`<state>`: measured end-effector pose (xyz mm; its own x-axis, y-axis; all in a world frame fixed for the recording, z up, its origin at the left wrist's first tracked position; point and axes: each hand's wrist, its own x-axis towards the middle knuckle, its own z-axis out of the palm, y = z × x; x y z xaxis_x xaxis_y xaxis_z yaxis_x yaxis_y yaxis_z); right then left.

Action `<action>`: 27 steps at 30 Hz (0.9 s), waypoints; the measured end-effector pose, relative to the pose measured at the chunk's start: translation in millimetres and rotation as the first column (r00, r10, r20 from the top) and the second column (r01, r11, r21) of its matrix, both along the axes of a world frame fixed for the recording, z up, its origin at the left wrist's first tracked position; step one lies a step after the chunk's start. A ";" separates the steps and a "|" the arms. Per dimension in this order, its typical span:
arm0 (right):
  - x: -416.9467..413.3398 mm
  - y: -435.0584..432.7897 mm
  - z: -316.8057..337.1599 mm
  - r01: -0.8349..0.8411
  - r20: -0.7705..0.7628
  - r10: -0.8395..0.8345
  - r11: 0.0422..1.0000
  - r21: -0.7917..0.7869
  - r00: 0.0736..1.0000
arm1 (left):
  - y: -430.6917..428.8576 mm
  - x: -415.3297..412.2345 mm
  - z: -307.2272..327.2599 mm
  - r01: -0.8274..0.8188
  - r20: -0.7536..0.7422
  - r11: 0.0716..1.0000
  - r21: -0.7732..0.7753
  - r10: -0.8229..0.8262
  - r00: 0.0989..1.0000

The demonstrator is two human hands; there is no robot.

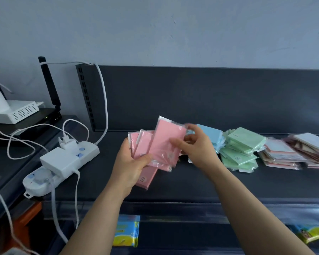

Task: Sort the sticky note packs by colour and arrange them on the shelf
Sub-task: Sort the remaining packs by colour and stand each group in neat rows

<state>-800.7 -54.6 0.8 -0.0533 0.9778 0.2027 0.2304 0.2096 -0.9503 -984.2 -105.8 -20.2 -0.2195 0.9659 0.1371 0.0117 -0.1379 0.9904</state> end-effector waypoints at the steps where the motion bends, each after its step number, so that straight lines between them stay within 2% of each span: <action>1: 2.3 1.1 2.6 0.011 0.020 -0.012 0.999 0.042 1.000 | -0.3 -2.2 0.5 0.022 -0.012 1.000 -0.008 -0.023 1.000; 3: 6.3 2.2 8.4 -0.021 0.041 0.018 0.996 0.083 0.999 | -0.1 -4.1 0.7 0.039 -0.002 0.999 -0.018 -0.039 0.999; 6: 6.4 3.4 8.3 -0.012 0.107 0.004 0.997 0.071 0.994 | 1.3 -3.7 1.0 -0.001 0.093 1.000 -0.010 0.002 0.996; 8: 3.7 2.7 3.0 0.034 0.039 -0.035 0.999 0.016 0.999 | 1.9 -2.6 2.6 0.009 0.140 1.000 0.008 -0.010 0.990; 11: -2.7 -0.5 -0.6 0.015 -0.038 -0.019 0.994 -0.107 0.999 | 2.0 1.2 2.5 -0.001 0.099 1.000 0.015 0.000 0.995; 13: -6.3 -2.8 -0.2 0.020 0.037 -0.016 0.994 -0.112 0.999 | 2.8 3.1 0.3 -0.026 0.076 1.000 0.016 0.025 0.997; 16: -7.6 -4.9 0.3 0.081 0.220 -0.074 0.996 -0.023 0.973 | 4.5 1.5 -2.3 -0.058 0.100 0.998 0.011 0.057 0.993; 18: -8.7 -6.4 1.9 0.033 0.225 -0.023 0.999 -0.040 0.974 | 4.3 -0.4 -0.8 -0.066 0.103 0.998 0.007 0.064 0.993; 21: -14.1 -4.2 -0.2 -0.099 0.193 0.112 0.992 -0.077 0.975 | 3.9 -7.6 1.4 -0.122 -0.080 0.993 0.004 0.122 0.989; 22: -14.2 -3.5 -1.0 -0.097 0.219 0.108 0.993 -0.059 0.970 | 3.3 -12.5 2.2 -0.158 -0.154 0.987 0.012 0.158 0.975; 24: -11.9 -1.8 -2.4 -0.039 0.325 0.033 0.999 0.013 0.945 | 4.4 -24.3 3.4 -0.229 -0.201 0.972 0.052 0.235 0.951; 25: -9.9 -1.2 -3.6 -0.027 0.423 0.002 0.998 0.052 0.906 | 4.6 -29.3 4.5 -0.257 -0.174 0.964 0.064 0.265 0.948; 27: -9.9 -2.1 -7.0 -0.106 0.631 0.029 0.991 0.086 0.775 | 6.4 -38.4 4.5 -0.322 -0.071 0.945 0.055 0.325 0.943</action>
